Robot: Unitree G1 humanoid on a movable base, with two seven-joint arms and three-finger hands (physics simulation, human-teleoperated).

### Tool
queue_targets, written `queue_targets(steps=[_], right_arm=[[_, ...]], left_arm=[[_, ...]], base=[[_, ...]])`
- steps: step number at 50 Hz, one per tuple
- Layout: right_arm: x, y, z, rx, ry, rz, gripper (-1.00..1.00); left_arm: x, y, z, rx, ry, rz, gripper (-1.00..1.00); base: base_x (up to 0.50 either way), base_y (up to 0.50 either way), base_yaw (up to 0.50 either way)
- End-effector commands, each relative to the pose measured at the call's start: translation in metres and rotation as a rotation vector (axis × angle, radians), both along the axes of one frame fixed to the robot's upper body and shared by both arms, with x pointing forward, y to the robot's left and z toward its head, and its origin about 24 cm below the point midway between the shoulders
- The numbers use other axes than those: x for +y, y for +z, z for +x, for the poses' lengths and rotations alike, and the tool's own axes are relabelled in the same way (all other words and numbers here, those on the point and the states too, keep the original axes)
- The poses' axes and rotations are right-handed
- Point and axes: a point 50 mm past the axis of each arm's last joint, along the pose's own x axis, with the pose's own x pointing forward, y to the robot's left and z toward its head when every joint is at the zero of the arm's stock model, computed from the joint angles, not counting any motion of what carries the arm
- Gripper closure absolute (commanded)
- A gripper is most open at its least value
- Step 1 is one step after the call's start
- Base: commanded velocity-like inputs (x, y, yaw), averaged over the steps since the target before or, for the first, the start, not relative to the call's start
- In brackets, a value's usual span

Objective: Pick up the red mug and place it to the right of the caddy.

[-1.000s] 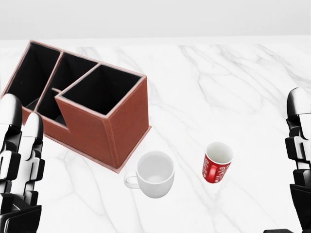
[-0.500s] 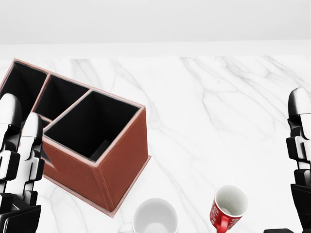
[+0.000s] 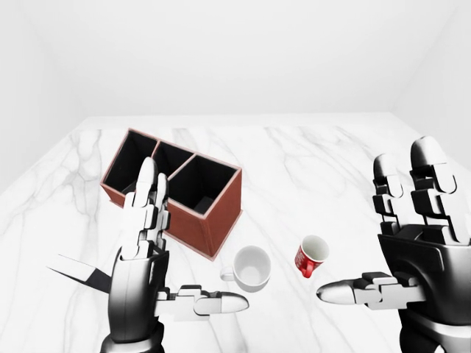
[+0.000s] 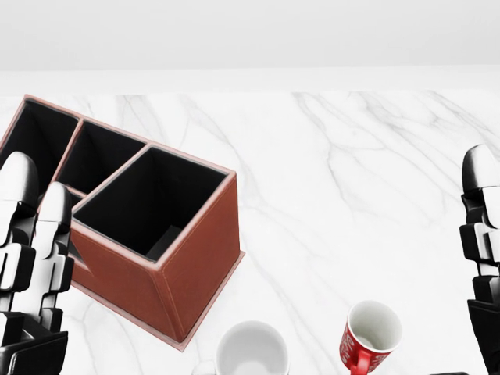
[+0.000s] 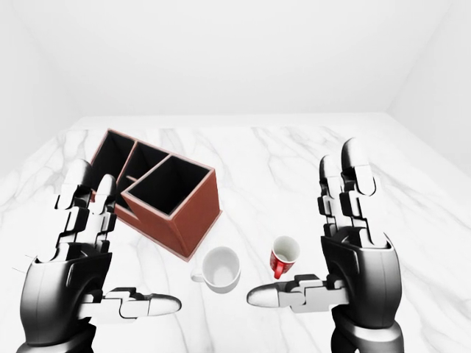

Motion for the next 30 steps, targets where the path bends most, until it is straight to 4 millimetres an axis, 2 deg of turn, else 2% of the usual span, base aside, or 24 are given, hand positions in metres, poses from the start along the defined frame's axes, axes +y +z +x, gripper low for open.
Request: queue_targets(steps=[1, 15, 20, 30], right_arm=[[0.0011, 0.0046, 0.0067, -0.043, -0.031, 0.033, -1.00], [0.0002, 0.0026, 0.0070, -0.025, -0.047, -0.010, -1.00], [-0.0002, 0.0019, 0.0088, -0.024, -0.053, -0.005, -1.00], [-0.0011, 0.0038, 0.0082, -0.038, -0.056, 0.014, -1.00]], left_arm=[[-0.0007, 0.0068, 0.0034, -0.055, -0.003, -0.007, -1.00], [-0.0006, 0.0068, 0.0033, -0.056, -0.003, -0.010, -1.00], [-0.0008, 0.0070, 0.0034, -0.057, -0.004, -0.010, -1.00], [-0.0008, 0.0064, 0.0032, -0.052, -0.003, -0.008, -1.00]], base=[[0.00, 0.00, 0.00], [0.00, 0.00, 0.00], [0.00, 0.47, 0.00], [0.00, 0.00, 0.00]])
